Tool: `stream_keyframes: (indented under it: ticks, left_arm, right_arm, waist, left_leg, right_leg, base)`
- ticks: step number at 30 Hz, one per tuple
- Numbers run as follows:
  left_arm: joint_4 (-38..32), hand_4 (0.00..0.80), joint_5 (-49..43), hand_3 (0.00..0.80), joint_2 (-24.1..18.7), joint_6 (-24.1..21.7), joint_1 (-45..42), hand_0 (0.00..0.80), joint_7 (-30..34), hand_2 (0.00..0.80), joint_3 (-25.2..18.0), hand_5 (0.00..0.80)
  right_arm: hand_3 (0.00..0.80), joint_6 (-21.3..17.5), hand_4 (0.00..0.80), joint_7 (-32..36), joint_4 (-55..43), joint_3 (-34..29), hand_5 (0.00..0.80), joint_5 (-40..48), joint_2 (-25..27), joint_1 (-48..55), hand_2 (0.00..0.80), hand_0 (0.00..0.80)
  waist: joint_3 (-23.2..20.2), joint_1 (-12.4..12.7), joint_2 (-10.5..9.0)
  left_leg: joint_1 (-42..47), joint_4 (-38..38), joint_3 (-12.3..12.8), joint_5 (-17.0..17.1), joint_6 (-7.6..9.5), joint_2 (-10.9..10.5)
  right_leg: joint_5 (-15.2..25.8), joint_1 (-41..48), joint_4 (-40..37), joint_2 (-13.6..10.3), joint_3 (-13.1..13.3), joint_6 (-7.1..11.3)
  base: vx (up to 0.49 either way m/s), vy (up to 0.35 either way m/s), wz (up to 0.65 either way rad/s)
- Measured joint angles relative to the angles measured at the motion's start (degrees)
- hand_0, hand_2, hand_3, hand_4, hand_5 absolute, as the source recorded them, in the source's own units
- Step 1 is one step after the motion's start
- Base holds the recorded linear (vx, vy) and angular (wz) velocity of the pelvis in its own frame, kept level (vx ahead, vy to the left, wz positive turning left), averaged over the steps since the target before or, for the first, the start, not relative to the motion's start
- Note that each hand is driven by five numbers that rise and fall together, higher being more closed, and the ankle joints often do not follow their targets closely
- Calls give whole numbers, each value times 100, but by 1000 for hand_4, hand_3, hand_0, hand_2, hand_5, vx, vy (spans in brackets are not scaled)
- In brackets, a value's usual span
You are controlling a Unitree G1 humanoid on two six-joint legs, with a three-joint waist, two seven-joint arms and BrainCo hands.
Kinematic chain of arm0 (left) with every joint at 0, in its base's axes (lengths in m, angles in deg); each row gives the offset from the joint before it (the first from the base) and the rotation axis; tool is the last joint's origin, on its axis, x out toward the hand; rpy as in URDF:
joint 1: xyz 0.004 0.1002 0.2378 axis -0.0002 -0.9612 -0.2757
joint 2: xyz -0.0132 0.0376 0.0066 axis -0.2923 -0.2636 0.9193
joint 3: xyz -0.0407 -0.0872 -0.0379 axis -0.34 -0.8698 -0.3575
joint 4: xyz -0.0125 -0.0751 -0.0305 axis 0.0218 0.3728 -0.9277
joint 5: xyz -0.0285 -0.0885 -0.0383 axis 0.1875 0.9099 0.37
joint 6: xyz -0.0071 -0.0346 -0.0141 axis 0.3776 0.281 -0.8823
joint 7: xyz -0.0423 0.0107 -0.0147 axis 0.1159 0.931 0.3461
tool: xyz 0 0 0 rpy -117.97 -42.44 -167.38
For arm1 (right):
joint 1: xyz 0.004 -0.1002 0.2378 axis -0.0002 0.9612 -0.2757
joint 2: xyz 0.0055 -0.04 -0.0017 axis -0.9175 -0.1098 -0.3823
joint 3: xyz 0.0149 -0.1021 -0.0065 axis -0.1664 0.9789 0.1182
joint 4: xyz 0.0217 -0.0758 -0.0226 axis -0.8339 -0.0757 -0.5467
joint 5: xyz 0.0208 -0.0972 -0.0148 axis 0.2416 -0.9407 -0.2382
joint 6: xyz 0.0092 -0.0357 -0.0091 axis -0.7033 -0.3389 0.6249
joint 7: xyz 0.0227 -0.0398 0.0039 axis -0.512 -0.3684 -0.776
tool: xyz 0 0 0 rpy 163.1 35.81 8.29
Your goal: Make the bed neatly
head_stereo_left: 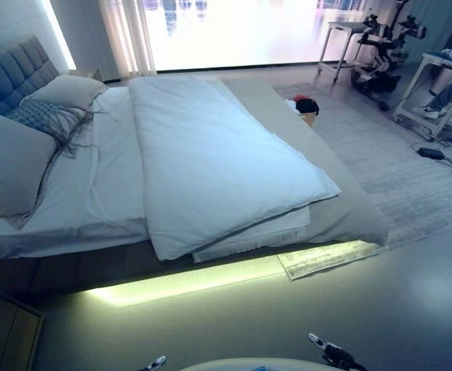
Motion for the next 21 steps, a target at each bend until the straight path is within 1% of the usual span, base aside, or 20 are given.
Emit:
stream_keyframes:
  ticks: [2,5,8,14,21]
  left_arm:
    - [25,0,-2,0,1,2,0,0,0,0,0,0]
    - [56,0,0,0,2,10,-4,0,5,0,-1,0]
    - [55,0,-8,0,12,117,8,0,107,0,1,0]
    - [87,0,-59,0,14,239,11,0,93,0,1,0]
    - [96,0,-59,0,15,264,11,0,90,0,1,0]
  right_arm:
    - [0,-31,0,-50,-2,41,0,-152,2,2,0,0]
    - [0,-36,0,-84,-9,75,0,-463,5,-18,0,0]
    - [0,-38,0,-64,-96,318,0,-733,25,-20,0,0]
    - [0,2,0,94,-175,483,0,-915,29,-111,0,0]
    - [0,184,0,383,-169,477,0,-819,27,-102,0,0]
  waist:
    - [1,-1,3]
    - [1,25,11]
    - [1,128,0]
    - [48,129,-51]
    - [91,124,-109]
  left_leg:
    - [-6,-1,-60,3,3,-1]
    - [-12,0,-82,4,1,3]
    - [-17,4,-106,8,-4,2]
    - [-26,2,-208,27,-8,-12]
    - [-25,1,-218,30,-12,-1]
  right_leg:
    - [-15,24,0,-3,-59,4]
    - [-25,31,-1,-4,-86,2]
    - [-29,38,0,-2,-116,3]
    - [-48,84,0,-3,-225,7]
    - [-53,96,1,-3,-235,2]
  base:
    - [-12,-4,11]
    - [-10,-12,5]
    - [-22,-31,4]
    - [-14,-15,9]
    - [0,-1,1]
